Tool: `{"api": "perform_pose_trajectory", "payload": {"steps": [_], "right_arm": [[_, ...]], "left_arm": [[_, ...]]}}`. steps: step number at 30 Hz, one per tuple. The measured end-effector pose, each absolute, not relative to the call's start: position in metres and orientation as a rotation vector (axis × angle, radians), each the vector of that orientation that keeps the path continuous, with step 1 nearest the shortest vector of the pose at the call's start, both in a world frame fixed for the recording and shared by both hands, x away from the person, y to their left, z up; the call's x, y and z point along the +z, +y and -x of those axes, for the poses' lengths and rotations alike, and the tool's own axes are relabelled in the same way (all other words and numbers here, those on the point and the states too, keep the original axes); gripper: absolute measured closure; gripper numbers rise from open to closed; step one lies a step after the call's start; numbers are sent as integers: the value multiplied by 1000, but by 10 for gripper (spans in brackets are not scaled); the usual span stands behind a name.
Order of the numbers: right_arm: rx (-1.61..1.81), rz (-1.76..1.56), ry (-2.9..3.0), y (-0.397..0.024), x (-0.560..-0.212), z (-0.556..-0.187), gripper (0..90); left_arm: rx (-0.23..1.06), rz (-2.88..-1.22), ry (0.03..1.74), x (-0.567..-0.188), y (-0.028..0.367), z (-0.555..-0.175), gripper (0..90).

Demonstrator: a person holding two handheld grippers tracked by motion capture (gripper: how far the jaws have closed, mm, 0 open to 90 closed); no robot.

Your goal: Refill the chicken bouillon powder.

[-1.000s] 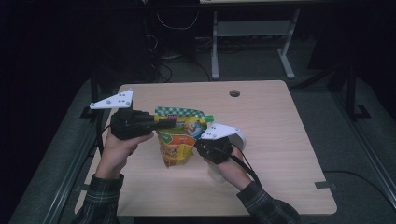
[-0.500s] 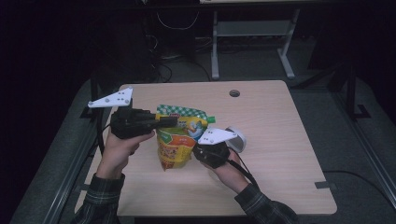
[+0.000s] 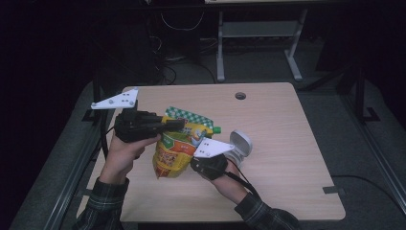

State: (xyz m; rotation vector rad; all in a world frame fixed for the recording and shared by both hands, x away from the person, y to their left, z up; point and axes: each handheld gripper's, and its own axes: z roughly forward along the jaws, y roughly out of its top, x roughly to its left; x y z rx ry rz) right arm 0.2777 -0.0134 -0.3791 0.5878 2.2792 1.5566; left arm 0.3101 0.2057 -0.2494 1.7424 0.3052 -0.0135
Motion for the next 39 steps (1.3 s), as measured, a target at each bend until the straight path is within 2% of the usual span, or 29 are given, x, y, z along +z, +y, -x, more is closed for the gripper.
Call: {"api": "perform_pose_trajectory", "payload": {"steps": [16,39], "right_arm": [[1575,-582,2227,-1,-386,-267,899],[1707,-598,2171,5,-419,-262,899]], "left_arm": [[-25,-1788,309,-249,196,-316,900],[-69,-1954,347,-267,162,-336,899]]}}
